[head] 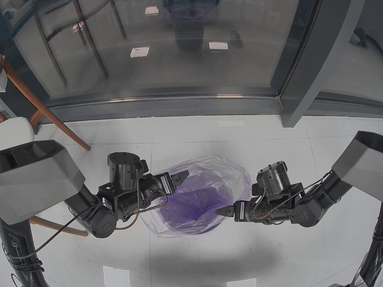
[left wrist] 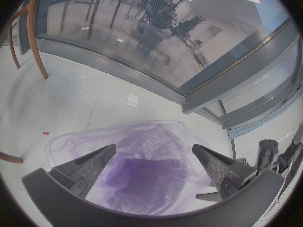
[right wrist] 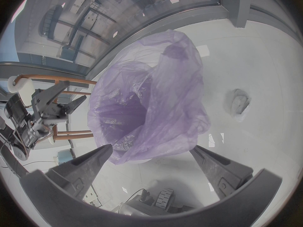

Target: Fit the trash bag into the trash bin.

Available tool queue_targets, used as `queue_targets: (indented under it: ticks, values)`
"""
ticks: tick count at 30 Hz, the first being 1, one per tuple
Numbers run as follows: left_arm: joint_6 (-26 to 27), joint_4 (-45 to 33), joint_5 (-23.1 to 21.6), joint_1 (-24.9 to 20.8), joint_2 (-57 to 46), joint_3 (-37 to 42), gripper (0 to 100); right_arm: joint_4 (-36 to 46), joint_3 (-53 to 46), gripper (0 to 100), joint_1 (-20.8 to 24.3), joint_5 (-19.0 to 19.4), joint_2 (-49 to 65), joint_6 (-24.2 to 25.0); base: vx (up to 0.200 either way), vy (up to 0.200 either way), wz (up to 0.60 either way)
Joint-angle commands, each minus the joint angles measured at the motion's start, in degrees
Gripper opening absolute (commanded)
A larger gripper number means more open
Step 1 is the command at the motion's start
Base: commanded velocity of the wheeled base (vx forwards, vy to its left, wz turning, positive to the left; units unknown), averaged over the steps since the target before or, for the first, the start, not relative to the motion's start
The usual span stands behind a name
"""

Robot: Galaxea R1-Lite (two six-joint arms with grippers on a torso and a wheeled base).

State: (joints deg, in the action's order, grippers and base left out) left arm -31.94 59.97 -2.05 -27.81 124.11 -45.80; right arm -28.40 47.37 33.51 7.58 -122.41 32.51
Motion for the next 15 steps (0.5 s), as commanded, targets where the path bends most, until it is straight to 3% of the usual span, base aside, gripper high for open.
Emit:
queue_targets:
  ticks: [1, 8, 12, 15]
  values:
    - [0.12, -1.34, 0.03, 1.62, 6.32, -6.67, 100, 0.02, 1.67, 100, 0.24, -0.20, -1.43, 0.27, 0.000, 0.000, 0.00]
    - [2.50, -6.44, -0.06, 4.43, 6.32, -10.19, 100, 0.02, 1.76, 100, 0.33, -0.20, -1.61, 0.18, 0.000, 0.000, 0.00]
    - [21.04, -9.87, -0.50, 7.42, 3.42, -9.66, 100, 0.02, 1.67, 100, 0.24, -0.20, -1.78, 0.18, 0.000, 0.000, 0.00]
    - [29.83, -9.60, -2.43, 7.33, 2.80, -10.01, 100, -0.07, 1.58, 100, 0.24, -0.20, -2.05, 0.27, 0.000, 0.000, 0.00]
